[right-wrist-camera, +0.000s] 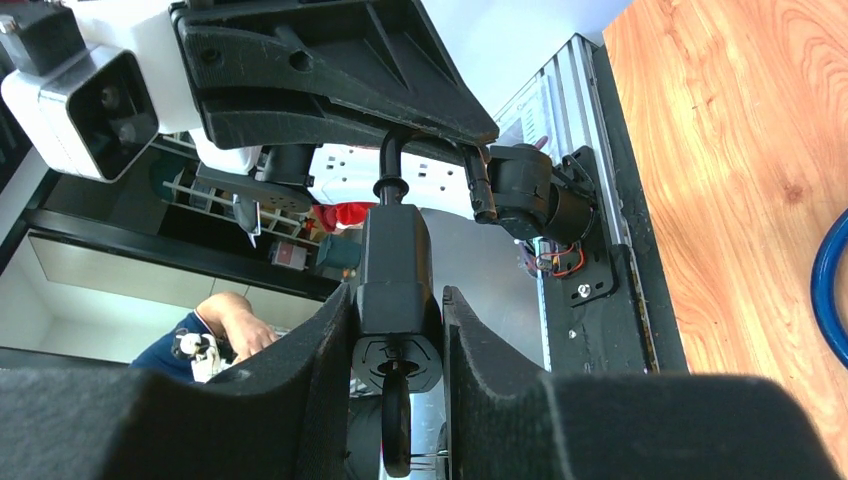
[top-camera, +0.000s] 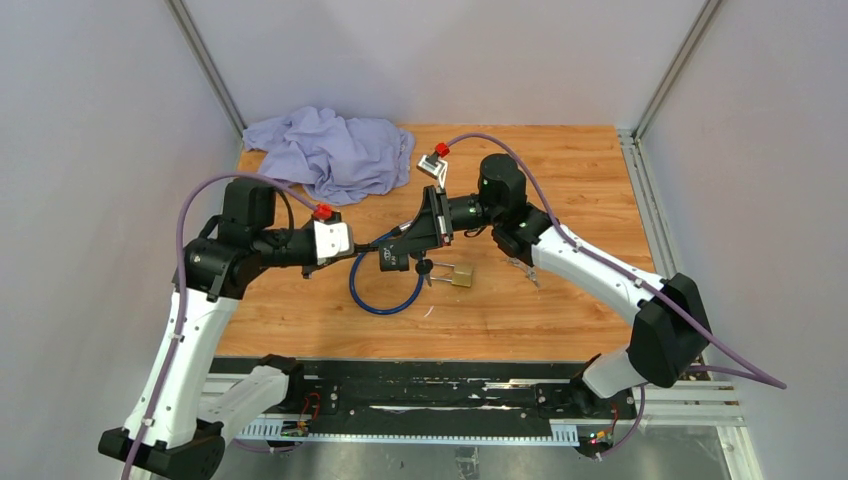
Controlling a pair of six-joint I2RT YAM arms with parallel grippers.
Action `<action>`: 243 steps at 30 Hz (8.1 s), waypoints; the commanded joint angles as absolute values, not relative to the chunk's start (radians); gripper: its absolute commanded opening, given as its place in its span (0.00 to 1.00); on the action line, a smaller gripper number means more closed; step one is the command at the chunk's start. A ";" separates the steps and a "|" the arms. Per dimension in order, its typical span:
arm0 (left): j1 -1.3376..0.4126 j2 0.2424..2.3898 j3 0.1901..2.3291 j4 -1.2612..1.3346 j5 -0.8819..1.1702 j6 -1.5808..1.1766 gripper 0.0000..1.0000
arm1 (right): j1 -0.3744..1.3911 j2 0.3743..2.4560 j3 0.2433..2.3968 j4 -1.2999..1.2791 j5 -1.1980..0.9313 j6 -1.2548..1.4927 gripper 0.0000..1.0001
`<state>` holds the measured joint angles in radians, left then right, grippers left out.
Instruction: Unlock with the key
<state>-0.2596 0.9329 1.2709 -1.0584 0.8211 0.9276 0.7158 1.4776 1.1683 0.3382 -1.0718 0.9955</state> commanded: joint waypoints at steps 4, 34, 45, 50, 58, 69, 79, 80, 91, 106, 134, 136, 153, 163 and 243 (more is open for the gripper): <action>-0.291 0.899 1.247 -1.075 0.735 1.074 0.00 | 0.686 1.436 1.189 0.416 -1.040 1.064 0.01; -0.241 1.050 1.239 -0.734 0.372 0.599 0.90 | 0.254 1.832 1.304 -0.136 -0.662 0.383 0.01; -0.202 1.030 1.190 -0.740 0.400 0.580 0.92 | 0.253 1.959 1.333 -0.161 -0.651 0.333 0.01; -0.201 1.017 1.184 -0.745 0.398 0.580 0.93 | 0.244 2.025 1.364 -0.167 -0.649 0.335 0.01; -0.196 1.004 1.164 -0.745 0.411 0.564 0.94 | 0.228 2.078 1.432 -0.158 -0.647 0.336 0.13; -0.171 1.015 1.219 -0.847 0.325 0.541 0.98 | 0.229 2.033 1.462 -0.214 -0.374 0.258 0.68; -0.135 0.989 1.248 -0.883 0.239 0.464 0.98 | 0.269 1.908 1.437 -0.251 -0.210 0.239 0.71; -0.134 0.998 1.262 -0.892 0.227 0.459 0.98 | 0.275 1.886 1.429 -0.255 -0.190 0.237 0.71; -0.106 1.063 1.336 -0.949 0.192 0.429 0.98 | 0.347 1.543 1.224 -0.184 0.044 0.230 0.73; -0.089 0.997 1.332 -0.971 0.168 0.406 0.98 | 0.177 1.354 1.124 -0.347 0.064 0.501 0.78; -0.089 1.103 1.249 -0.994 0.413 0.472 0.98 | 0.486 1.447 1.000 -0.492 0.235 0.423 0.77; -0.087 1.118 1.258 -0.994 0.420 0.470 0.98 | 0.452 1.458 0.992 -0.490 0.218 0.419 0.74; -0.089 1.139 1.301 -1.014 0.455 0.460 0.98 | 0.353 1.615 0.970 -0.441 0.149 0.408 0.65; -0.088 1.140 1.301 -1.014 0.461 0.458 0.98 | 0.319 1.641 0.912 -0.388 0.115 0.413 0.59; -0.089 1.128 1.313 -1.050 0.479 0.490 0.98 | 0.624 1.441 0.855 -0.445 -0.074 0.445 0.01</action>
<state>-0.0948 1.1378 1.2888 -1.0435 0.4610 0.4824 0.6071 1.4731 0.8368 -0.4206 -0.0566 0.4488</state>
